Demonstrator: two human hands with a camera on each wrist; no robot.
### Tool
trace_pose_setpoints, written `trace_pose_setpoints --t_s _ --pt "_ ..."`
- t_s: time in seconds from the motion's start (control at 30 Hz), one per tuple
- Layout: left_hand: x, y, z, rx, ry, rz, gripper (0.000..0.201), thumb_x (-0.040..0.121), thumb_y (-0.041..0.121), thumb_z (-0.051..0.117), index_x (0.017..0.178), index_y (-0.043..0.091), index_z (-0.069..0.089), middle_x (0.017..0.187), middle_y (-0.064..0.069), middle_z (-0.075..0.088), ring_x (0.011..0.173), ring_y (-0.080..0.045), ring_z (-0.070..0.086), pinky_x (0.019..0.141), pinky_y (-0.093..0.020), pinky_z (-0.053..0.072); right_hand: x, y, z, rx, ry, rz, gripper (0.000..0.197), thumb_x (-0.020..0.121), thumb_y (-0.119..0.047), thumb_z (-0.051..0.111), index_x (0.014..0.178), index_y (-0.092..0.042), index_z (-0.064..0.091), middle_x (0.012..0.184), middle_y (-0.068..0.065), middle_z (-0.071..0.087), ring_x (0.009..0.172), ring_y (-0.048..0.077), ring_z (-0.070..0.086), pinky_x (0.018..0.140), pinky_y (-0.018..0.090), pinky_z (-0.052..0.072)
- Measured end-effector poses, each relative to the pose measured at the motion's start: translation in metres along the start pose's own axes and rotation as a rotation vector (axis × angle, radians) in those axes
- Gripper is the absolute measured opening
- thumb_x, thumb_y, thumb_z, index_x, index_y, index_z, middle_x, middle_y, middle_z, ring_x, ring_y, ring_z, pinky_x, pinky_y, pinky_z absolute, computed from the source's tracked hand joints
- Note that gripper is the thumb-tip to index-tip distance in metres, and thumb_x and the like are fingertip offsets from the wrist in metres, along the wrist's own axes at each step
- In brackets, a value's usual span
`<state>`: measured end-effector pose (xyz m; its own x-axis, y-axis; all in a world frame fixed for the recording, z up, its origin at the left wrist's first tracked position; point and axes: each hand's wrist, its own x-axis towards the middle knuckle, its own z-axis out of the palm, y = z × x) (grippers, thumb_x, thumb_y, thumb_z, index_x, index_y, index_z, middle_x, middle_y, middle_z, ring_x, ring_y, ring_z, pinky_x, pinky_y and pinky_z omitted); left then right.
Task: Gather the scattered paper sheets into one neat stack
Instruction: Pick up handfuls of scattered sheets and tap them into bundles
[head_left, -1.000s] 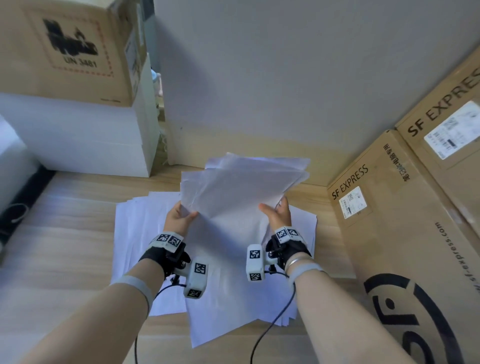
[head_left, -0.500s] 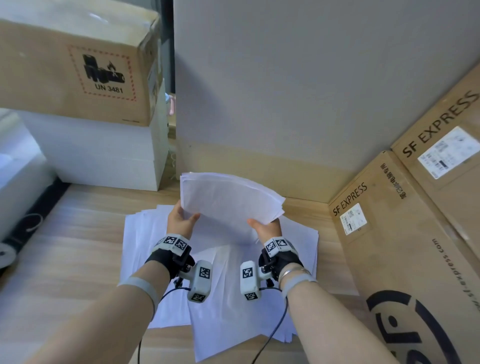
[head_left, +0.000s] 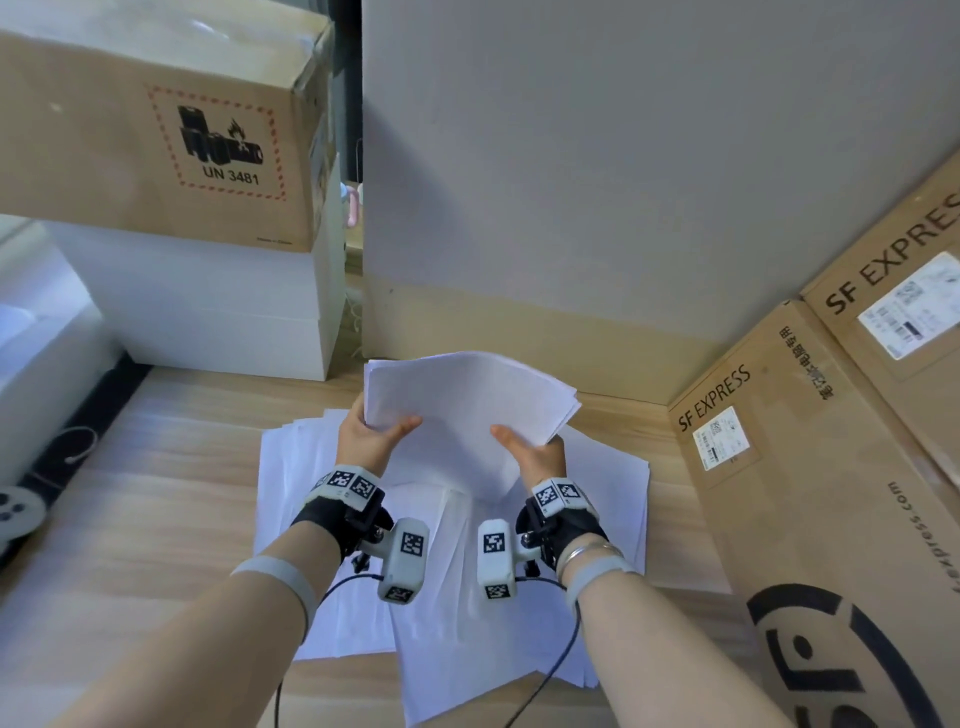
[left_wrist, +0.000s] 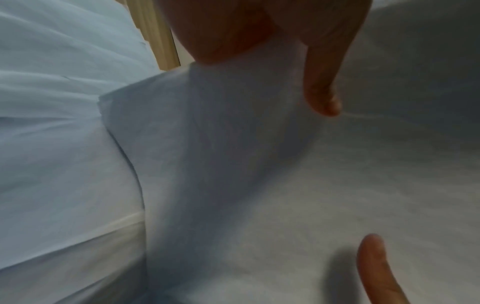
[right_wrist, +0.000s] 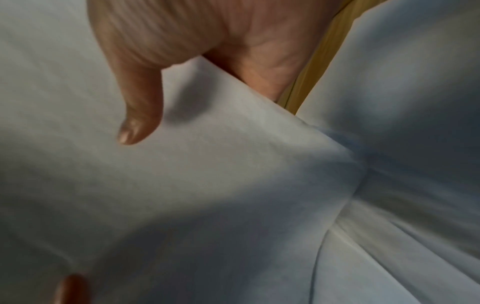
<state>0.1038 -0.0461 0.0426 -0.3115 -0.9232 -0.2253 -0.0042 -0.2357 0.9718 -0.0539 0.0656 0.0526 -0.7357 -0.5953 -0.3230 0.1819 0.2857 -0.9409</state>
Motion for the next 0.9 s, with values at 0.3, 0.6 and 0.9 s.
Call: trace_pose_setpoints --t_s 0.3,0.6,0.9 --pt "0.005 -0.015 -0.009 0.287 -0.040 -0.087 0.029 0.086 0.002 0.059 0.112 -0.010 0.059 0.099 -0.018 0.060 0.097 -0.032 0.058 0.077 -0.029 0.037 0.008 0.029 0.002 -0.290 0.011 0.087 0.037 0.083 -0.011 0.067 0.117 0.002 0.060 0.121 0.019 0.064 0.112 0.030 0.060 0.086 0.026 0.043" --pt "0.014 -0.041 -0.029 0.334 -0.073 -0.264 0.035 0.086 0.015 0.062 0.114 -0.005 0.058 0.106 -0.022 0.063 0.096 -0.030 0.059 0.084 -0.035 0.042 0.014 0.025 0.012 -0.279 -0.007 0.004 0.028 0.088 -0.008 0.058 0.114 0.003 0.062 0.116 0.019 0.065 0.099 0.023 0.060 0.089 0.029 0.044" --pt "0.004 -0.093 -0.053 0.527 -0.006 -0.523 0.036 0.090 0.014 0.055 0.122 -0.002 0.056 0.122 -0.025 0.061 0.101 -0.034 0.058 0.093 -0.037 0.043 0.018 0.104 -0.084 -0.689 0.268 0.551 0.068 0.082 -0.027 0.066 0.140 -0.017 0.032 0.145 0.013 0.031 0.128 0.036 0.041 0.105 0.045 0.039"
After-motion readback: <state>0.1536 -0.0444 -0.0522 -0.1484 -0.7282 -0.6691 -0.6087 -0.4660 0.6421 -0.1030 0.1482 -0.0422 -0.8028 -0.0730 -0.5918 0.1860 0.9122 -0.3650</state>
